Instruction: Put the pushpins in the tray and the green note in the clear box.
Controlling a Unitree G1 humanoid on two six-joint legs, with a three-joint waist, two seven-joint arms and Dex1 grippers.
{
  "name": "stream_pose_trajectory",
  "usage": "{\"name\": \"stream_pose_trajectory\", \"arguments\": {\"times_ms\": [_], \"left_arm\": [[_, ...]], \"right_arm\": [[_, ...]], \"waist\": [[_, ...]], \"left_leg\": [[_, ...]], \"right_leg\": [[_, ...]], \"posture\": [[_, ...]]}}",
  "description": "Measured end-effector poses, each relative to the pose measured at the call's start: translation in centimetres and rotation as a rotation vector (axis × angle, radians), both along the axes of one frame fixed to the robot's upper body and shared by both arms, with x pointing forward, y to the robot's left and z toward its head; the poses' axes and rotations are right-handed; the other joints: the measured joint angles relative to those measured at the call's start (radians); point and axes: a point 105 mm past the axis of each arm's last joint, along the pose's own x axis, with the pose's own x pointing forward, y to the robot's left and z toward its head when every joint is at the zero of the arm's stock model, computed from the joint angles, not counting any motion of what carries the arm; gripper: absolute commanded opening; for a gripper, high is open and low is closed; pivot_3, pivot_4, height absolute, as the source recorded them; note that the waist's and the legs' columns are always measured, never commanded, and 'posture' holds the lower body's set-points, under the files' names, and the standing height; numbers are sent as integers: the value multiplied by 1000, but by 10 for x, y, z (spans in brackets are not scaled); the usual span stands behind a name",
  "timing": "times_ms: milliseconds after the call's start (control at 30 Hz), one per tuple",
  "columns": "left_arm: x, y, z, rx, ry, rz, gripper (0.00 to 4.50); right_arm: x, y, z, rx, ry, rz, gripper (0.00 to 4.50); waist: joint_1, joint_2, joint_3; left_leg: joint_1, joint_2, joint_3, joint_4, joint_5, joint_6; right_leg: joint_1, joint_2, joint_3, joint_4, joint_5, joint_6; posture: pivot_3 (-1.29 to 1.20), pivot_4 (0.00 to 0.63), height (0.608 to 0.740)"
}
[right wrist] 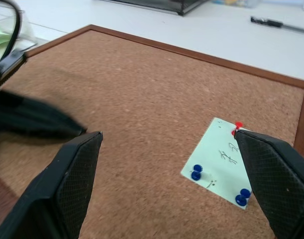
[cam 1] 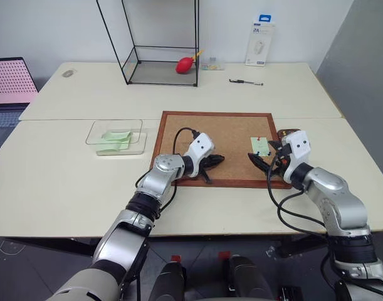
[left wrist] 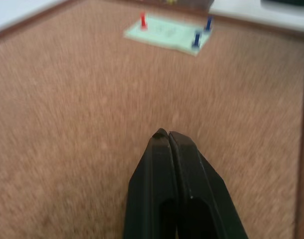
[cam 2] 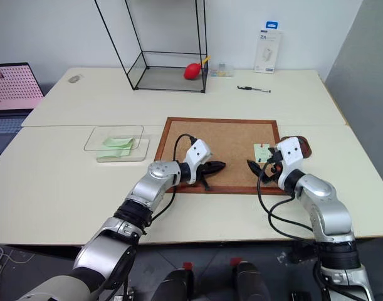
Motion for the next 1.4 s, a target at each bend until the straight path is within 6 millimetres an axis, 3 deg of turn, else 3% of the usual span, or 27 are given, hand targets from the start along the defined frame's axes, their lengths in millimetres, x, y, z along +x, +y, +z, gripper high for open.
{"name": "stream_pose_trajectory", "arguments": {"times_ms": [167,400,600,767,1167,1400], "left_arm": [[0,-3,-1,3,-19,-12,40],[-1,-5,-1,8,-22,-21,40],[-1,-4,-1,10,-23,-19,0],[-1,-4,-1,11,-22,-18,0],[-1,-3,-1,12,-15,-12,0],[-1,-3,-3,17,-1,-8,0]], "right_arm": [[27,-7,6,23,19,-64,4500],[59,-12,-11,0,65,-117,4500],[74,-17,-22,-27,87,-161,3411],[75,-20,-34,-39,107,-174,2397],[76,-17,-34,-33,103,-156,71],[76,-16,-33,-29,101,-153,26]], "waist": [[1,0,0],[1,1,0],[0,1,-1],[-1,1,-1],[-1,1,-1],[-1,1,-1]], "left_leg": [[0,0,0,0,0,0],[0,0,0,0,0,0],[0,0,1,0,0,0],[1,0,1,0,0,0],[1,0,1,0,0,0],[1,0,1,0,0,0]], "right_leg": [[1,0,0,0,0,0],[1,0,0,0,0,0],[1,0,1,0,1,0],[1,0,1,0,1,-1],[1,0,1,1,1,-1],[1,0,1,1,1,-1]], "posture": [[0,150,740],[0,150,740],[0,150,740],[0,150,740],[0,150,740],[0,150,740]]}}
